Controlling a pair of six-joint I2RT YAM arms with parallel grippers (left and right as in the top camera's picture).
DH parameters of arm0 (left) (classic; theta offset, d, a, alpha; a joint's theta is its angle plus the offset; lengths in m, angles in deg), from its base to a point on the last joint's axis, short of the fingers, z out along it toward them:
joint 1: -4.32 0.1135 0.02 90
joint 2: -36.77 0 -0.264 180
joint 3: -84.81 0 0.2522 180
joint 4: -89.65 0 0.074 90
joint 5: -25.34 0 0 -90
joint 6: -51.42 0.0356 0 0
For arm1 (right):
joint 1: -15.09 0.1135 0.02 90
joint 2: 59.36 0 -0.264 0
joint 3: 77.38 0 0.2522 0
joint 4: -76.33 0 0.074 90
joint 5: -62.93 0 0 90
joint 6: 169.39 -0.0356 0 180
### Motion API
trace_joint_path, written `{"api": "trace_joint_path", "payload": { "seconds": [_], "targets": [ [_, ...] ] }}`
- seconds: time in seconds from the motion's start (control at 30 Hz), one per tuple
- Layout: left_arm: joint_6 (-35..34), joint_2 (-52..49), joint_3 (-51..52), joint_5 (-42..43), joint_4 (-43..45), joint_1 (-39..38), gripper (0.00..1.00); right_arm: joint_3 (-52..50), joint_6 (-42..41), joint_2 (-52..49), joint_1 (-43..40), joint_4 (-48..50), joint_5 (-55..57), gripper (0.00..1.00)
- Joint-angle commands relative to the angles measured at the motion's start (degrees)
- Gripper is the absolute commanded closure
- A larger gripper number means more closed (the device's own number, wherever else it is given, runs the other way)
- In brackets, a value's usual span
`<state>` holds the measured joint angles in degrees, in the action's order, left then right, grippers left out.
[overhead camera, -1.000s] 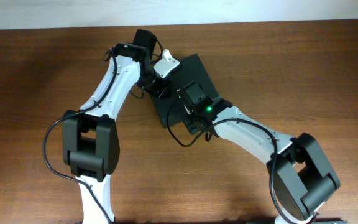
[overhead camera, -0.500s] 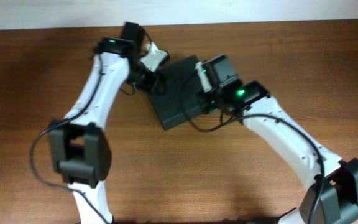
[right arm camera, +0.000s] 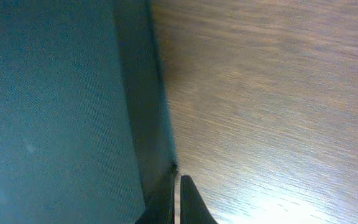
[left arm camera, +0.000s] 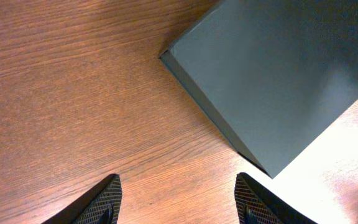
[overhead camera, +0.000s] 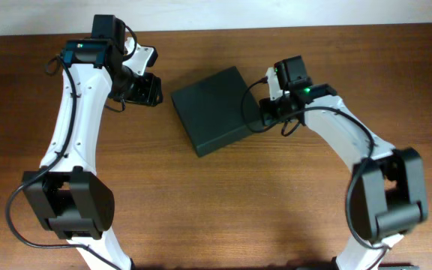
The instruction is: Pack container
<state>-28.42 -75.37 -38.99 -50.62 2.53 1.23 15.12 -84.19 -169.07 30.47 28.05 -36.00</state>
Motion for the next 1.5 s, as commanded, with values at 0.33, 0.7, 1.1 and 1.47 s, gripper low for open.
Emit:
{"api": "trace_joint_path", "payload": {
  "seconds": [0.33, 0.7, 1.1, 1.47],
  "targets": [
    [-0.68, 0.09, -0.37, -3.76, -0.66, 0.70, 0.39, 0.35, -1.75, -2.43, 8.15, -3.80, -11.63, 0.96],
    [-0.68, 0.52, -0.70, -4.48, -2.19, 1.57, 0.39, 0.81, -6.88, 1.31, 7.32, -6.86, -1.75, 0.96],
    [1.84, 10.56, -8.31, -4.98, -6.16, 3.02, 0.39, 18.38, 1.64, 13.92, 0.72, -27.43, 9.25, 0.96],
    [1.88, 27.78, -9.01, -12.63, -7.28, 3.02, 0.01, 35.54, 3.10, 31.41, 0.72, -36.65, 12.22, 0.96]
  ]
}}
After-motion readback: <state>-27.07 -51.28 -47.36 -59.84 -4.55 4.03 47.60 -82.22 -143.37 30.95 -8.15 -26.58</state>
